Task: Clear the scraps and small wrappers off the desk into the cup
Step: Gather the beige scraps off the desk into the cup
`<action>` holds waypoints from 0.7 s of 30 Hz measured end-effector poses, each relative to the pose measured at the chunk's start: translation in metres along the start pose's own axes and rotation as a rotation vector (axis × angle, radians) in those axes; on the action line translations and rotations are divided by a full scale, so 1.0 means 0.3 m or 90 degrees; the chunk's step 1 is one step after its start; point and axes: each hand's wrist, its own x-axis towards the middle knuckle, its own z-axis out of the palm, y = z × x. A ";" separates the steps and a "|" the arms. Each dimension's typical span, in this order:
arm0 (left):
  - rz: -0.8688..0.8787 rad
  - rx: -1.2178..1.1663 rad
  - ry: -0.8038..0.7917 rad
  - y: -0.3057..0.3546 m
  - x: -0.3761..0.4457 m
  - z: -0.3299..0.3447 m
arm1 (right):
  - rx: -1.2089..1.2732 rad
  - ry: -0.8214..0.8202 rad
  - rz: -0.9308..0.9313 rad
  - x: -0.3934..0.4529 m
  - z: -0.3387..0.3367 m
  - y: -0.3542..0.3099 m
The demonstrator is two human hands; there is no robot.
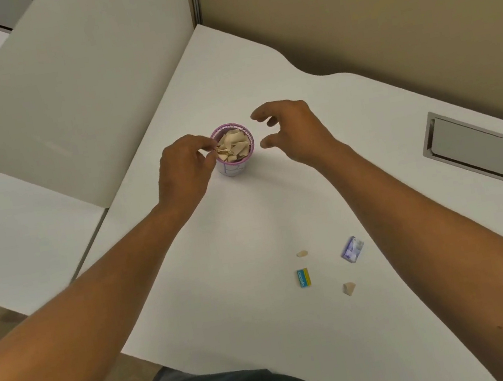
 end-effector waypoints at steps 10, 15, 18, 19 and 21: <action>0.070 0.035 -0.253 -0.054 -0.326 0.181 | 0.064 0.032 0.375 -0.706 0.001 0.465; 0.178 0.077 -0.410 -0.012 -0.452 0.324 | 0.067 -0.025 0.388 -0.963 0.220 0.514; 0.268 0.167 -0.496 0.024 -0.481 0.405 | 0.042 -0.006 0.325 -0.992 0.323 0.498; 0.293 0.195 -0.513 0.038 -0.488 0.426 | 0.008 -0.007 0.308 -0.991 0.350 0.492; 0.352 0.272 -0.529 0.065 -0.500 0.459 | -0.068 -0.013 0.270 -0.992 0.389 0.487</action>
